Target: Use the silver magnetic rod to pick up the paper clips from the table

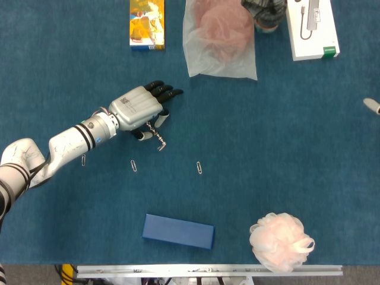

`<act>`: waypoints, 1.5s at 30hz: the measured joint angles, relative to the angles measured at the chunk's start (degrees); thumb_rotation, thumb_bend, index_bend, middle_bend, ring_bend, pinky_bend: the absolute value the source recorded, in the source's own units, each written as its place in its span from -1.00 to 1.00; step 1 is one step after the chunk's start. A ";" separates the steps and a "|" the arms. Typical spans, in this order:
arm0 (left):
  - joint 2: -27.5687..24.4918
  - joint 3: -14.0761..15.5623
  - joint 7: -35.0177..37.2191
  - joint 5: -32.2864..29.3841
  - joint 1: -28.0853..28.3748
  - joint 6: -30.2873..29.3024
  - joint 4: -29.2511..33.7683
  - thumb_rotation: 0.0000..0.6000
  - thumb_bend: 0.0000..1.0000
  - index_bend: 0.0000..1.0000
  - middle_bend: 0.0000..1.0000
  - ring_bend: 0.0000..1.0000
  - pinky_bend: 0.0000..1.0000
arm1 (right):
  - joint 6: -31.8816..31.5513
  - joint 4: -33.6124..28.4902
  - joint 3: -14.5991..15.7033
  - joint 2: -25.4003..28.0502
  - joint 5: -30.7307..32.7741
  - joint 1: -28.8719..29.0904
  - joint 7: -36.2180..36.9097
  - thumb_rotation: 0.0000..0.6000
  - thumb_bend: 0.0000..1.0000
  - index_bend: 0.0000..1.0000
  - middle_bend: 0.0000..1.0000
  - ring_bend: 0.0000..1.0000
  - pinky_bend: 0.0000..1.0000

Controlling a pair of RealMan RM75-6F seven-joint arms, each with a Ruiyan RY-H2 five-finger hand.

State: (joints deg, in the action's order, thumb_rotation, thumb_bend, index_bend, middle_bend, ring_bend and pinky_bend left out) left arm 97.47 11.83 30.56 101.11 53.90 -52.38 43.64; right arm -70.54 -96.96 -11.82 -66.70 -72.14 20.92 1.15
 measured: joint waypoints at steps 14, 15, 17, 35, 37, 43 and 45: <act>-0.02 0.13 -0.40 -0.29 0.02 0.24 0.11 1.00 -0.54 0.06 -1.00 -1.00 -0.90 | 0.01 -0.02 0.00 -0.16 -0.05 -0.07 0.01 1.00 -1.00 -0.77 -0.93 -1.00 -1.00; -0.02 0.14 -0.39 -0.32 0.00 0.27 0.09 1.00 -0.54 0.06 -1.00 -1.00 -0.90 | 0.02 -0.03 0.00 -0.18 -0.08 -0.06 0.01 1.00 -1.00 -0.77 -0.93 -1.00 -1.00; 0.00 0.19 -0.42 -0.33 -0.01 0.32 0.03 1.00 -0.54 0.06 -1.00 -1.00 -0.90 | 0.04 -0.04 0.00 -0.21 -0.13 -0.04 0.00 1.00 -1.00 -0.77 -0.93 -1.00 -1.00; 0.24 0.11 -0.51 -0.54 0.31 0.74 -0.04 1.00 -0.54 0.07 -1.00 -1.00 -0.90 | 0.24 0.25 0.12 -0.48 -0.20 -0.06 0.18 1.00 -1.00 -0.77 -0.93 -1.00 -1.00; 0.28 0.18 -0.51 -0.52 0.31 0.85 -0.07 1.00 -0.54 0.07 -1.00 -1.00 -0.90 | 0.24 0.28 0.09 -0.46 -0.19 -0.07 0.28 1.00 -1.00 -0.76 -0.93 -1.00 -1.00; 0.46 0.19 -0.55 -0.63 0.37 1.16 -0.25 1.00 -0.41 0.07 -1.00 -1.00 -0.90 | 0.28 0.40 0.11 -0.52 -0.20 -0.11 0.49 1.00 -1.00 -0.76 -0.93 -1.00 -1.00; 0.48 0.17 -0.56 -0.65 0.42 1.20 -0.22 1.00 -0.37 0.07 -1.00 -1.00 -0.90 | 0.33 0.45 0.13 -0.56 -0.21 -0.11 0.54 1.00 -1.00 -0.76 -0.93 -1.00 -1.00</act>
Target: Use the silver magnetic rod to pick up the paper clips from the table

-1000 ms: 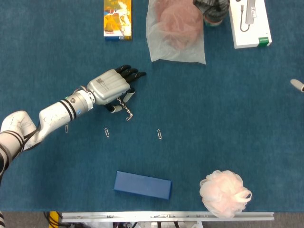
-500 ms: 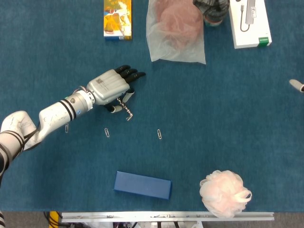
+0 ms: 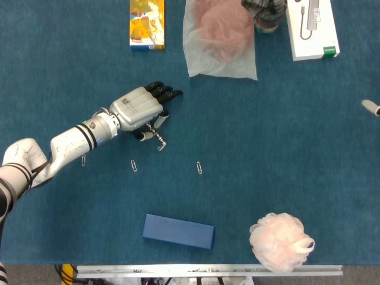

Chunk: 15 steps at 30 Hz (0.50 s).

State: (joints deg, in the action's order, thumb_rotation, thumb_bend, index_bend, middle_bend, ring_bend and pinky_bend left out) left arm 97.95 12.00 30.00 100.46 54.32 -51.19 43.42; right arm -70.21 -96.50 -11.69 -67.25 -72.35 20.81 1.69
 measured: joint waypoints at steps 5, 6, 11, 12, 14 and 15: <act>-0.14 0.05 -0.15 -0.05 0.04 0.17 0.21 1.00 -0.30 0.09 -1.00 -1.00 -0.90 | 0.05 0.11 0.02 -0.06 -0.02 -0.02 0.14 1.00 -1.00 -0.76 -0.93 -1.00 -1.00; -0.15 0.08 -0.24 -0.05 0.02 0.23 0.26 1.00 -0.29 0.09 -1.00 -1.00 -0.90 | 0.03 0.10 0.02 -0.07 -0.05 -0.02 0.18 1.00 -1.00 -0.76 -0.93 -1.00 -1.00; -0.17 0.09 -0.52 -0.17 -0.05 0.34 0.45 1.00 -0.23 0.10 -1.00 -1.00 -0.90 | 0.12 0.22 0.09 -0.19 -0.12 -0.02 0.23 1.00 -1.00 -0.76 -0.93 -1.00 -1.00; -0.22 0.06 -0.57 -0.20 -0.06 0.34 0.51 1.00 -0.22 0.11 -1.00 -1.00 -0.90 | 0.14 0.25 0.11 -0.23 -0.12 -0.02 0.24 1.00 -1.00 -0.76 -0.93 -1.00 -1.00; -0.33 0.01 -0.67 -0.27 -0.06 0.35 0.62 1.00 -0.20 0.12 -1.00 -1.00 -0.90 | 0.18 0.33 0.14 -0.30 -0.14 -0.01 0.27 1.00 -1.00 -0.76 -0.93 -1.00 -1.00; -0.42 -0.02 -0.74 -0.31 -0.06 0.35 0.69 1.00 -0.19 0.12 -1.00 -1.00 -0.90 | 0.20 0.35 0.16 -0.32 -0.16 -0.01 0.29 1.00 -1.00 -0.76 -0.93 -1.00 -1.00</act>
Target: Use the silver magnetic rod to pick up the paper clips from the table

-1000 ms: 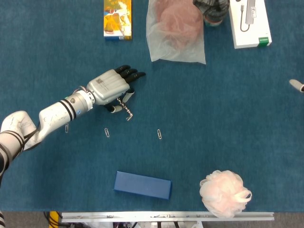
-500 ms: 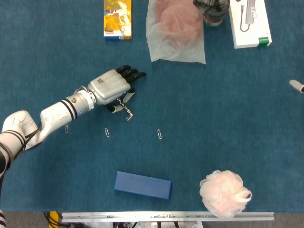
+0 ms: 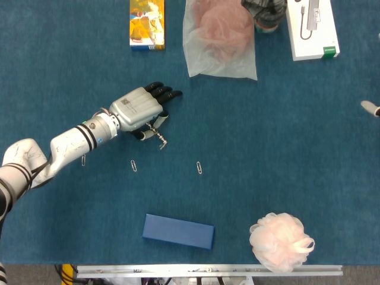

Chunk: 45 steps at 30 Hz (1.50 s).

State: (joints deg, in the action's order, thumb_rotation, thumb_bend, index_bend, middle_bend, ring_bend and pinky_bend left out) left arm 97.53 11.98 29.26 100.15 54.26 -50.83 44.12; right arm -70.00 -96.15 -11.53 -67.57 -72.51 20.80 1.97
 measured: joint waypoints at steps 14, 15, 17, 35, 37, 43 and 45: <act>-3.42 -0.44 -2.06 -0.51 -0.86 -1.83 4.14 1.00 -0.19 0.15 -1.00 -1.00 -0.90 | 0.15 -0.47 -0.19 0.09 -0.21 0.30 -0.20 1.00 -1.00 -0.76 -0.93 -1.00 -1.00; -3.97 -0.49 -2.44 -0.57 -1.01 -2.13 4.92 1.00 -0.19 0.15 -1.00 -1.00 -0.90 | 0.16 -0.52 -0.19 0.09 -0.21 0.32 -0.26 1.00 -1.00 -0.76 -0.93 -1.00 -1.00; -4.90 -0.56 -3.12 -0.66 -1.28 -2.58 6.28 1.00 -0.19 0.15 -1.00 -1.00 -0.90 | 0.18 -0.68 -0.19 0.07 -0.25 0.38 -0.43 1.00 -1.00 -0.76 -0.93 -1.00 -1.00; -17.24 -0.24 -15.17 -2.58 -6.37 -5.86 24.91 1.00 -0.19 0.15 -1.00 -1.00 -0.90 | -0.25 -3.18 0.04 -0.07 -1.39 0.91 -2.59 1.00 -1.00 -0.76 -0.93 -1.00 -1.00; -18.11 -0.05 -16.75 -2.82 -7.16 -5.92 26.38 1.00 -0.19 0.15 -1.00 -1.00 -0.90 | -0.34 -3.52 0.09 -0.05 -1.51 0.94 -2.94 1.00 -1.00 -0.76 -0.93 -1.00 -1.00; -19.23 0.04 -20.75 -3.12 -9.36 -6.70 29.25 1.00 -0.19 0.15 -1.00 -1.00 -0.90 | -0.78 -4.70 0.23 0.19 -1.85 0.90 -3.83 1.00 -1.00 -0.76 -0.93 -1.00 -1.00; -19.07 -0.06 -21.78 -3.25 -9.96 -6.73 29.44 1.00 -0.19 0.14 -1.00 -1.00 -0.90 | -0.98 -5.02 0.30 0.26 -1.95 0.84 -4.07 1.00 -1.00 -0.76 -0.93 -1.00 -1.00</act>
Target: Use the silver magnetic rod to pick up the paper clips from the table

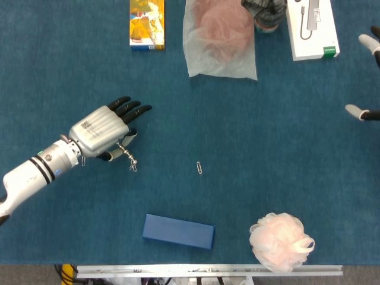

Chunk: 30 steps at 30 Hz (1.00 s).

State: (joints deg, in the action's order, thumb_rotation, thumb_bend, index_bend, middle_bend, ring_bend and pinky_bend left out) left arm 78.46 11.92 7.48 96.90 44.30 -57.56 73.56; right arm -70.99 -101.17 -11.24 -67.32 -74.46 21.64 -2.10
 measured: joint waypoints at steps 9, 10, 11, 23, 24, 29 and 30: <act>2.75 -0.46 -2.50 -0.14 -2.01 0.16 -1.90 1.00 -0.19 0.14 -1.00 -1.00 -0.90 | -0.26 -0.30 0.33 0.11 0.10 -0.32 -0.26 1.00 -1.00 -0.76 -0.93 -1.00 -1.00; 3.04 -0.52 -2.63 -0.14 -2.09 0.26 -2.26 1.00 -0.19 0.14 -1.00 -1.00 -0.90 | -0.27 -0.28 0.34 0.10 0.11 -0.33 -0.22 1.00 -1.00 -0.76 -0.93 -1.00 -1.00; 3.32 -0.60 -2.74 -0.17 -2.18 0.37 -2.64 1.00 -0.19 0.14 -1.00 -1.00 -0.90 | -0.28 -0.25 0.35 0.07 0.12 -0.35 -0.18 1.00 -1.00 -0.76 -0.93 -1.00 -1.00; 6.03 -1.19 -0.87 -0.62 -3.17 1.99 -7.24 1.00 -0.19 0.13 -1.00 -1.00 -0.90 | 0.07 0.39 0.40 -0.24 0.40 -0.27 0.18 1.00 -1.00 -0.76 -0.93 -1.00 -1.00; 6.07 -1.20 -0.74 -0.51 -3.25 1.86 -7.27 1.00 -0.19 0.13 -1.00 -1.00 -0.90 | 0.16 0.43 0.41 -0.29 0.40 -0.22 0.20 1.00 -1.00 -0.76 -0.93 -1.00 -1.00; 5.35 -1.76 -0.64 -0.43 -3.54 0.64 -6.62 1.00 -0.19 0.13 -1.00 -1.00 -0.90 | 0.29 0.51 0.37 -0.35 0.38 -0.09 0.23 1.00 -1.00 -0.76 -0.93 -1.00 -1.00; 4.85 -2.03 -0.71 -0.47 -3.61 0.22 -6.22 1.00 -0.19 0.13 -1.00 -1.00 -0.90 | 0.28 0.49 0.35 -0.35 0.39 -0.07 0.24 1.00 -1.00 -0.76 -0.93 -1.00 -1.00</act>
State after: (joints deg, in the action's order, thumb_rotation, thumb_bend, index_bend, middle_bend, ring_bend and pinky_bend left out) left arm 83.30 9.89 6.77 96.42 40.70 -57.34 67.34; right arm -70.71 -100.68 -10.89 -67.67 -74.07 21.57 -1.86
